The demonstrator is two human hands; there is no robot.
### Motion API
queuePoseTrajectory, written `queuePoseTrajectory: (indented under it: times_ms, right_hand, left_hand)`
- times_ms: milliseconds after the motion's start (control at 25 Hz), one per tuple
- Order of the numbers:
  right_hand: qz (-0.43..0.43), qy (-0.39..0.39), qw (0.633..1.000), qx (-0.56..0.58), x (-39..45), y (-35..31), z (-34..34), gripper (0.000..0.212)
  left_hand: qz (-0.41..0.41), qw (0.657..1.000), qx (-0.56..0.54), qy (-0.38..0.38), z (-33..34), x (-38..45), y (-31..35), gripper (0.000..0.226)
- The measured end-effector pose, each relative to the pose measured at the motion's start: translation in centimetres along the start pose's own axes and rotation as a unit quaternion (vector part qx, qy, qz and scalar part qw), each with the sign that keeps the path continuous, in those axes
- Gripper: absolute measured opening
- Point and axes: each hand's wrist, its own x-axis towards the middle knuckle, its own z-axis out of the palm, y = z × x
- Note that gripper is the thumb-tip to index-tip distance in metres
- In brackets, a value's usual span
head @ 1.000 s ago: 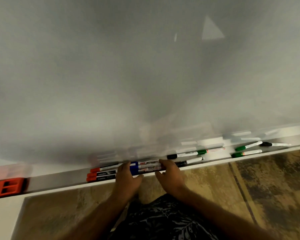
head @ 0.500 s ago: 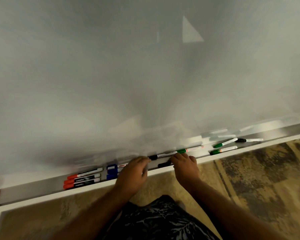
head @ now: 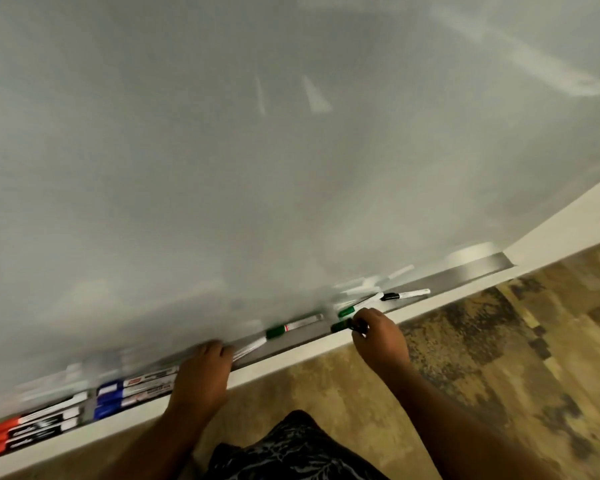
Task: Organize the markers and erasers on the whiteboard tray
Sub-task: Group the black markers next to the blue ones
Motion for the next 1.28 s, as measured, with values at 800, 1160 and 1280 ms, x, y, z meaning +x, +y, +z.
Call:
queuePoseTrajectory:
  times_ms: [800,1160,1280]
  right_hand:
    - [-0.028,-0.028,0.99,-0.134,7.1,15.3,-3.7,0.031]
    - [-0.275,-0.055,0.96,0.005,3.0,-0.5,3.7,0.044]
    - [-0.3,-0.064,0.952,0.001,2.9,-4.4,5.0,0.046]
  left_hand:
    - [-0.093,0.981,-0.162,0.045,0.6,-0.6,3.5,0.013]
    - [-0.085,0.987,-0.126,0.057,1.7,-0.9,2.6,0.034]
    - [-0.084,0.984,-0.144,0.06,1.9,-1.3,1.5,0.035]
